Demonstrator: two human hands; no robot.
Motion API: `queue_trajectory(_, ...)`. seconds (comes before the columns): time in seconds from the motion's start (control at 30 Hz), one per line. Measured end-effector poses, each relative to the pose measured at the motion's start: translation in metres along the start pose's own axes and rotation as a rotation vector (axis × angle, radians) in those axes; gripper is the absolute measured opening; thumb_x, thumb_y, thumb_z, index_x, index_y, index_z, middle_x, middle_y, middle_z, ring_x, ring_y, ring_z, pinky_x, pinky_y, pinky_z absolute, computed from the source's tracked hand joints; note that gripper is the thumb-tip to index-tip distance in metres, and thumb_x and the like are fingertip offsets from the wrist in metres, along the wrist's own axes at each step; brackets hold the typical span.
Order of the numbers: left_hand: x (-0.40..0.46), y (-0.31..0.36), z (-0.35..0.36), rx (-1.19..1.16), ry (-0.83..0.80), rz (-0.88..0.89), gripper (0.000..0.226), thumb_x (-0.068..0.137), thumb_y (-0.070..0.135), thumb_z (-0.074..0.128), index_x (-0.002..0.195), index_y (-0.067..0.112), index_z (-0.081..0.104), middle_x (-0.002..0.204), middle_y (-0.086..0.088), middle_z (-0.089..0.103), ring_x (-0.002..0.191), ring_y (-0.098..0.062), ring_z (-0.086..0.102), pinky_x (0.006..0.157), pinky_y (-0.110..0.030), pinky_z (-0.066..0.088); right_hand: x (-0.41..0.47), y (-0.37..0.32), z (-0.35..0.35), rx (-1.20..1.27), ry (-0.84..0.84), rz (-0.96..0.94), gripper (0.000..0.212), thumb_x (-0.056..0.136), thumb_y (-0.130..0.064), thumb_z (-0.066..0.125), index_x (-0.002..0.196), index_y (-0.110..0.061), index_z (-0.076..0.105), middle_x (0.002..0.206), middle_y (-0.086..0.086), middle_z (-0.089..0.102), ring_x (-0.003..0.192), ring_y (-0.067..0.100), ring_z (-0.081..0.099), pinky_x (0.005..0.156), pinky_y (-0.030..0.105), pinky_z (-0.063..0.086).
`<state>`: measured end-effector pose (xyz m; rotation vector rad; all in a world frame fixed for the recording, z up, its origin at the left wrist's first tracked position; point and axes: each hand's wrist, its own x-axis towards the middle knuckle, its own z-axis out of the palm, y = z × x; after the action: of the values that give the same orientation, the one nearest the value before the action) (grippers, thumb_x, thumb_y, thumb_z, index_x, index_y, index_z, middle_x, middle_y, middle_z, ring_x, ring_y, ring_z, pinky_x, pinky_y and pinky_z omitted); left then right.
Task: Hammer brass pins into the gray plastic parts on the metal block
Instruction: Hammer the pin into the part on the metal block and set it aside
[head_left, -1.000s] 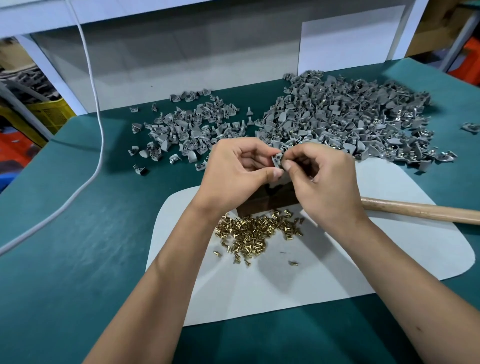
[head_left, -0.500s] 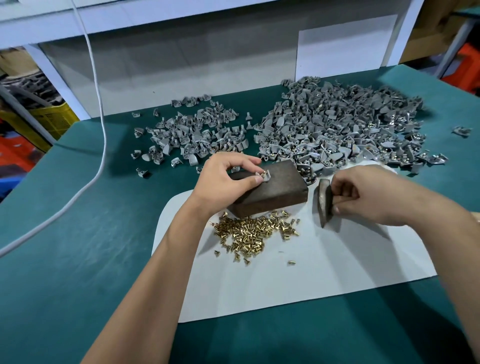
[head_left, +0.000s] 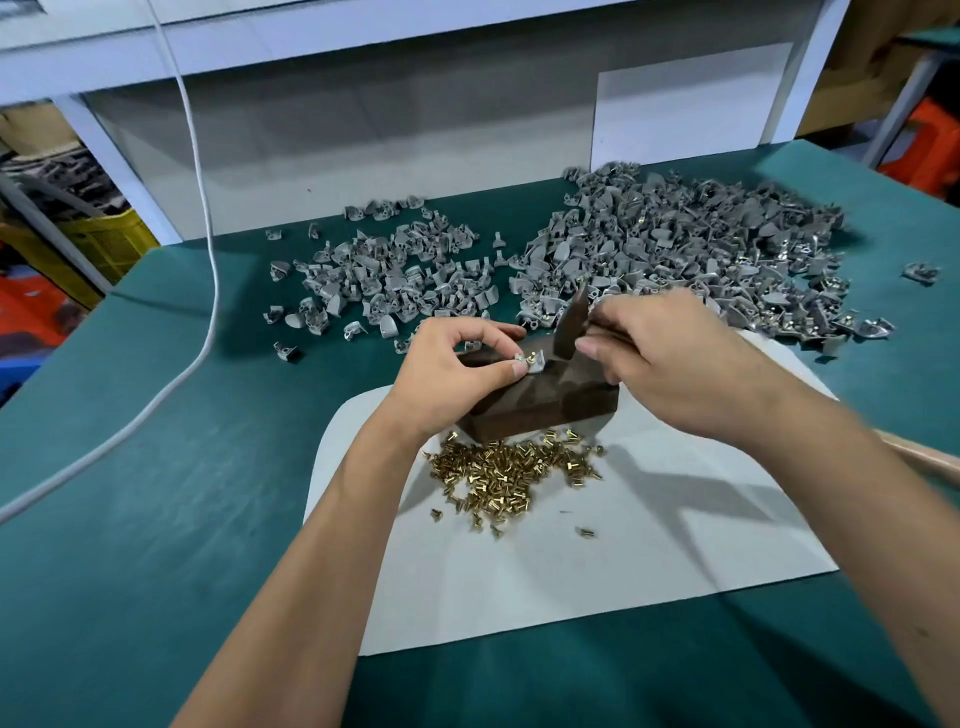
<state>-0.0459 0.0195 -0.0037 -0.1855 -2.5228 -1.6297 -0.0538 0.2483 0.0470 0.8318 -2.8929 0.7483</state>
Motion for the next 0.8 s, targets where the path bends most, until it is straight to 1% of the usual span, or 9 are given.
queue_trajectory(0.07, 0.001, -0.001, 0.000, -0.009, 0.001, -0.004, 0.008, 0.080, 0.004, 0.084, 0.081, 0.009, 0.079, 0.113, 0.001, 0.076, 0.107, -0.003, 0.069, 0.096, -0.031, 0.056, 0.005, -0.004, -0.003, -0.022, 0.061, -0.034, 0.028, 0.106, -0.034, 0.047, 0.082, -0.020, 0.054, 0.075, 0.004, 0.064, 0.066, 0.024, 0.059, 0.060, 0.039, 0.045)
queue_trajectory(0.2, 0.002, -0.003, 0.000, -0.022, 0.003, -0.030, 0.006, 0.081, 0.004, 0.083, 0.085, 0.005, 0.079, 0.113, 0.002, 0.076, 0.105, -0.002, 0.070, 0.091, -0.025, 0.057, 0.010, -0.013, -0.009, 0.054, 0.364, -0.115, 0.022, 0.104, -0.038, 0.042, 0.096, -0.024, 0.056, 0.066, -0.007, 0.054, 0.052, 0.012, 0.049, 0.049, 0.027, 0.030)
queue_trajectory(0.3, 0.002, -0.003, 0.000, -0.055, 0.001, -0.045, 0.007, 0.081, 0.001, 0.083, 0.086, 0.001, 0.078, 0.105, 0.009, 0.075, 0.093, 0.003, 0.071, 0.079, -0.014, 0.055, 0.014, -0.024, 0.009, -0.121, 0.091, -0.032, 0.022, 0.108, -0.037, 0.041, 0.099, -0.022, 0.055, 0.075, 0.002, 0.057, 0.066, 0.026, 0.054, 0.060, 0.036, 0.044)
queue_trajectory(0.37, 0.001, -0.002, 0.001, -0.067, -0.007, -0.036, 0.008, 0.080, -0.001, 0.083, 0.087, -0.001, 0.078, 0.102, 0.011, 0.074, 0.088, 0.005, 0.071, 0.075, -0.010, 0.052, 0.018, -0.026, 0.009, -0.191, -0.014, 0.014, 0.023, 0.107, -0.038, 0.041, 0.092, -0.024, 0.051, 0.082, 0.005, 0.059, 0.072, 0.028, 0.054, 0.066, 0.038, 0.044)
queue_trajectory(0.47, 0.001, -0.002, 0.000, -0.041, 0.003, -0.025, 0.008, 0.080, 0.002, 0.084, 0.087, 0.003, 0.079, 0.104, 0.007, 0.074, 0.094, 0.006, 0.070, 0.080, -0.010, 0.052, 0.020, -0.024, -0.005, -0.121, 0.130, -0.053, 0.024, 0.105, -0.041, 0.040, 0.089, -0.027, 0.051, 0.077, 0.004, 0.059, 0.066, 0.027, 0.056, 0.061, 0.036, 0.042)
queue_trajectory(0.53, 0.003, -0.003, 0.000, -0.034, 0.000, -0.032, 0.008, 0.080, 0.004, 0.084, 0.087, 0.004, 0.080, 0.110, 0.002, 0.075, 0.100, 0.001, 0.070, 0.087, -0.017, 0.055, 0.016, -0.025, -0.002, -0.064, 0.227, -0.064, 0.025, 0.106, -0.041, 0.040, 0.095, -0.024, 0.054, 0.073, 0.003, 0.058, 0.061, 0.024, 0.055, 0.057, 0.036, 0.043)
queue_trajectory(0.67, 0.002, -0.002, 0.000, -0.060, 0.008, -0.045, 0.007, 0.080, -0.001, 0.083, 0.083, 0.003, 0.078, 0.107, 0.007, 0.074, 0.090, 0.005, 0.071, 0.079, -0.011, 0.053, 0.014, -0.033, 0.006, -0.204, -0.030, 0.061, 0.027, 0.108, -0.040, 0.039, 0.096, -0.021, 0.055, 0.083, 0.006, 0.060, 0.073, 0.027, 0.057, 0.067, 0.041, 0.051)
queue_trajectory(0.73, 0.002, -0.001, 0.000, -0.056, 0.008, -0.047, 0.008, 0.080, 0.001, 0.084, 0.085, 0.005, 0.079, 0.108, 0.007, 0.074, 0.092, 0.005, 0.071, 0.078, -0.011, 0.053, 0.018, -0.033, -0.007, -0.248, -0.013, 0.025, 0.027, 0.107, -0.042, 0.040, 0.092, -0.024, 0.055, 0.080, 0.003, 0.057, 0.070, 0.027, 0.056, 0.065, 0.039, 0.047)
queue_trajectory(0.8, 0.002, -0.001, 0.000, -0.053, 0.001, -0.054, 0.008, 0.080, 0.004, 0.084, 0.086, 0.006, 0.080, 0.110, 0.004, 0.075, 0.098, 0.001, 0.071, 0.082, -0.015, 0.055, 0.018, -0.032, -0.011, -0.179, 0.155, -0.029, 0.026, 0.107, -0.041, 0.040, 0.095, -0.024, 0.057, 0.072, -0.001, 0.053, 0.061, 0.023, 0.054, 0.058, 0.036, 0.045)
